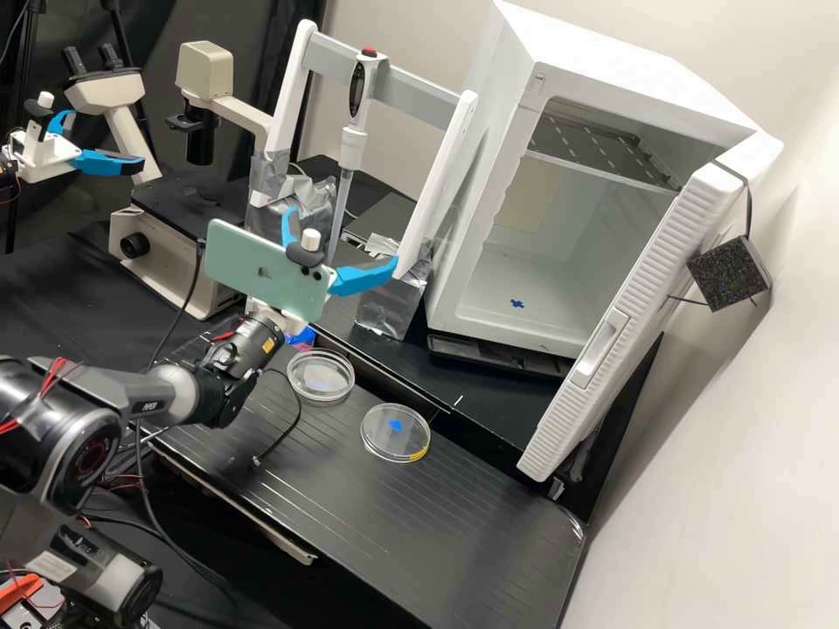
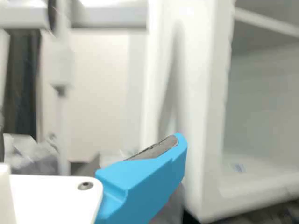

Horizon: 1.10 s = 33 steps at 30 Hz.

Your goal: Use the pipette

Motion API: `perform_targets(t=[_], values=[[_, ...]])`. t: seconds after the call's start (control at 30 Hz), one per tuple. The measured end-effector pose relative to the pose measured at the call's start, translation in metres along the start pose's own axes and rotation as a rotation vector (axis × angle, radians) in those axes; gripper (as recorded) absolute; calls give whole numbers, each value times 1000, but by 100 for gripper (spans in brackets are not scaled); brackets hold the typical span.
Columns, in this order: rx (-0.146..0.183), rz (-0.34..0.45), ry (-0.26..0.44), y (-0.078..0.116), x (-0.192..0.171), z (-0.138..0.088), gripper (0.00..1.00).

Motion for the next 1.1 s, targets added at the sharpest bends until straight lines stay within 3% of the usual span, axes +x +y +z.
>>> perform_targets(t=[0.23,0.5,0.8,1.1], values=[[-47,2,78,12,20,-37,100],[-84,13,89,18,55,-72,100],[-172,-50,23,9,98,-81,100],[-196,-68,-37,5,130,-75,100]])
